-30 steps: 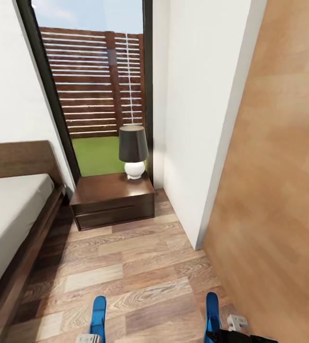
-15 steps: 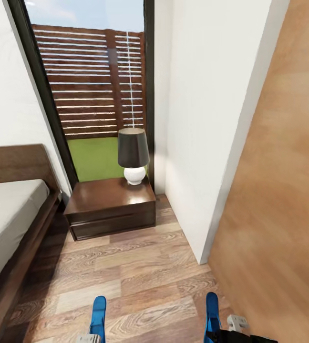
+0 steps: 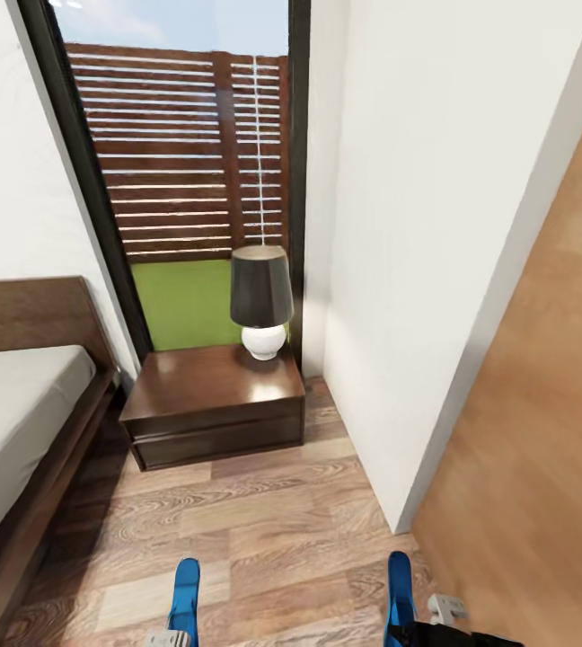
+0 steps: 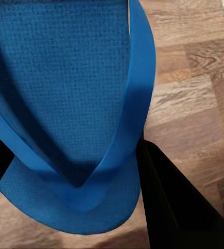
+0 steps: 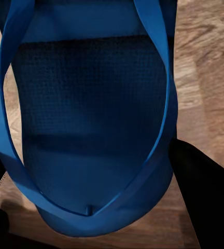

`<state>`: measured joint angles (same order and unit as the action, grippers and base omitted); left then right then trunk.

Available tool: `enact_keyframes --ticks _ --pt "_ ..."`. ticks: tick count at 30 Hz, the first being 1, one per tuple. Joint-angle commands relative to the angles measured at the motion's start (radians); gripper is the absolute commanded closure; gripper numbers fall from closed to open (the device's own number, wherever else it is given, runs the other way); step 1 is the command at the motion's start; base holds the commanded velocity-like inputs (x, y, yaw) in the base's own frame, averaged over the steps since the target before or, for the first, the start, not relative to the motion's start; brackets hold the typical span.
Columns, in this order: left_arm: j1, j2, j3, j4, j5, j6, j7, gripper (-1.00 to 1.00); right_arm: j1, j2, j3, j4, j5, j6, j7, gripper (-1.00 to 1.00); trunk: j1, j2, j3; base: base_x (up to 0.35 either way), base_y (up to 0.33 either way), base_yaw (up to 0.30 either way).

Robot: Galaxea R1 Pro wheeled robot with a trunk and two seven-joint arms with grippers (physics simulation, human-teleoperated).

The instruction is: In the bedroom, move the book from the bed onto either nightstand, and place the two sandals side by side next to the bed.

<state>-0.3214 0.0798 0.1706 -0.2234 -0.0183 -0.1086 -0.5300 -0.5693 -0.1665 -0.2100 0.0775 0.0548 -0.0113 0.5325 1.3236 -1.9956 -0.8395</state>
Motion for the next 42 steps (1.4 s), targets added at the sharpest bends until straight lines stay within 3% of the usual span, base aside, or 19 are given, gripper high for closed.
enact_keyframes --ticks 1,18,36,42 --pt "-0.001 0.000 0.005 0.001 -0.003 -0.003 -0.005 1.00 -0.001 -0.001 -0.009 0.003 0.005 -0.001 0.003 1.00 0.000 0.000 -0.001 0.320 0.000 0.001" --pt "-0.001 0.000 0.005 0.001 -0.003 -0.003 -0.005 1.00 -0.001 0.001 -0.009 0.003 0.005 -0.001 0.003 1.00 0.000 0.000 -0.001 0.320 -0.007 0.091" --pt "-0.001 0.000 0.006 0.001 0.000 -0.003 -0.005 1.00 -0.001 0.001 -0.009 0.003 0.005 -0.001 0.003 1.00 0.000 0.000 -0.001 0.299 -0.120 0.002" --pt "-0.001 0.000 0.007 0.001 0.001 -0.003 -0.005 1.00 -0.001 0.001 -0.009 0.003 0.005 -0.001 0.003 1.00 0.000 0.000 -0.001 0.146 -0.053 0.201"
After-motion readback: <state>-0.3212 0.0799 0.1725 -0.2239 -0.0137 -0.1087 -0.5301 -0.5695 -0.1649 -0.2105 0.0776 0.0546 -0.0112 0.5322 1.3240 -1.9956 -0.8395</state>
